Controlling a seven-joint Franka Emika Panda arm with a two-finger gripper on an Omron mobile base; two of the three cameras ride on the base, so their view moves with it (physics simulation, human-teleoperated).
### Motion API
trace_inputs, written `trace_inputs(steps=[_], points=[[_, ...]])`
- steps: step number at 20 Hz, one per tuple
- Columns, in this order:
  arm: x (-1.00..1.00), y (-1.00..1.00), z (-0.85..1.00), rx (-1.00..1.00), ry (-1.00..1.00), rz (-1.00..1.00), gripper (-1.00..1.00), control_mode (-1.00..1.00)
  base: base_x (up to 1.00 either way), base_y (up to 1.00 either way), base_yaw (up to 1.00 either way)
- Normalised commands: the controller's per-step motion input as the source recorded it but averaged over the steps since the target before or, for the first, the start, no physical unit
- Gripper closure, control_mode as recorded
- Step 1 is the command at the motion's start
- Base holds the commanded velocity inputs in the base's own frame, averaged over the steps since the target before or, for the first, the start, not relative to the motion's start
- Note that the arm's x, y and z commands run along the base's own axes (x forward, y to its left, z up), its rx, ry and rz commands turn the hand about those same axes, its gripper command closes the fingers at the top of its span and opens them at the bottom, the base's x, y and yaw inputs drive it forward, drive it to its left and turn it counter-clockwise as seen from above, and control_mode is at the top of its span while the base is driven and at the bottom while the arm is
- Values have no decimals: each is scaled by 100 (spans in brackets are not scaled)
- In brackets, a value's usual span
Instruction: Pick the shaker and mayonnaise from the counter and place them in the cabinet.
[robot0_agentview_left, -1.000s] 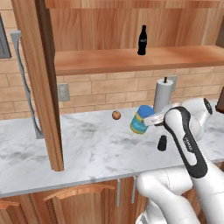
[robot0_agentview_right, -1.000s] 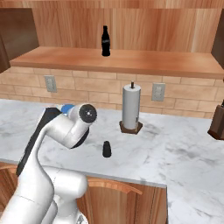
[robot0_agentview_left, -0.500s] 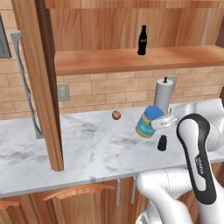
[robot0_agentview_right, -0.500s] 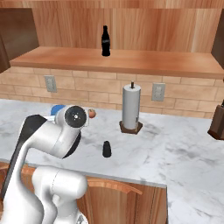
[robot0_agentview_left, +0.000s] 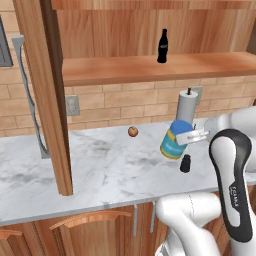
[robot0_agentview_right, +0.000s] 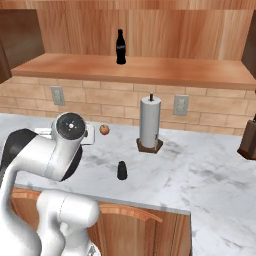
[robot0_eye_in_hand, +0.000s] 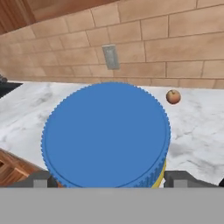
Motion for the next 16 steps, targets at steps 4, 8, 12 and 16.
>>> trace_inputs(steps=[4,8,12,16], points=[[0,0,41,-1,4,-10,100,-100,0,0,0],[6,0,57,-1,0,-10,100,-100,0,0,0],[7,1,58,-3,0,-11,100,-100,0,0,0],[1,1,66,-1,0,-11,100,-100,0,0,0]])
